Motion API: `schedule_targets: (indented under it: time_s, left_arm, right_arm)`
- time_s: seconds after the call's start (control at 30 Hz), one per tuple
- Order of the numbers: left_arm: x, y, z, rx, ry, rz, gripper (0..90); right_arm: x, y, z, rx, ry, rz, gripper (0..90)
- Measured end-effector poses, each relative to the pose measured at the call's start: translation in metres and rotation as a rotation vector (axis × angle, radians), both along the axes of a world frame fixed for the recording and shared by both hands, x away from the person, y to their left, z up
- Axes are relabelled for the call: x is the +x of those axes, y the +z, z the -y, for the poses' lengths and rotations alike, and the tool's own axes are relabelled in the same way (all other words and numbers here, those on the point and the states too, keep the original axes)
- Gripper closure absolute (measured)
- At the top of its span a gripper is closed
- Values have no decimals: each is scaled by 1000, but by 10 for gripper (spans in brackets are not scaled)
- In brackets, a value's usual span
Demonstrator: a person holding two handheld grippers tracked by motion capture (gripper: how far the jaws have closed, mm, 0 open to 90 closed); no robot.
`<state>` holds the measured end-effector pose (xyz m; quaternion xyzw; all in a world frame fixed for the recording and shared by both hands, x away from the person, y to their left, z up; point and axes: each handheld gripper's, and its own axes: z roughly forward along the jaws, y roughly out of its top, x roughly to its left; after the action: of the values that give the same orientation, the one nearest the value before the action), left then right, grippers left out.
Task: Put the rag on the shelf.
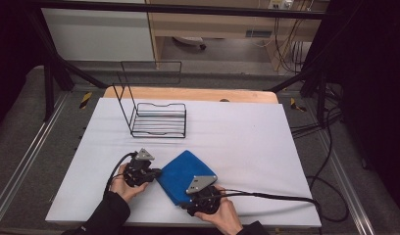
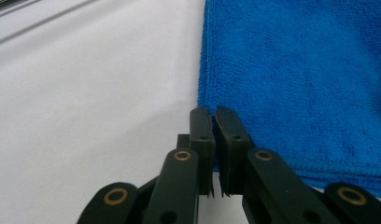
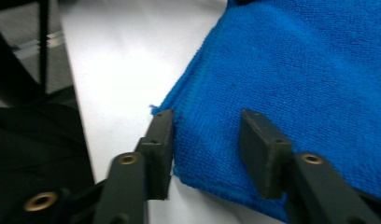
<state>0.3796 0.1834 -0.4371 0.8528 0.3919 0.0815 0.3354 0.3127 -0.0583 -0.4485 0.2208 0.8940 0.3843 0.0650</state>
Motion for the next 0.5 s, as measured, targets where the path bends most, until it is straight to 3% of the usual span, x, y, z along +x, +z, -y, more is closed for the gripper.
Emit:
schedule_targets:
  time_s: [0.13,0.27,0.4,0.5]
  left_arm:
    - [1,0,-1,-12,10,-14,859]
    - [1,2,-2,-17,9,-22,860]
    - [2,3,-4,-21,8,-25,862]
    - [5,6,-7,-24,5,-33,862]
  right_arm:
    - [0,-2,-1,-32,-2,55,717]
    - [1,-2,-1,-48,2,78,833]
    - [4,0,-1,-34,-9,51,857]
    - [2,4,-2,16,10,18,862]
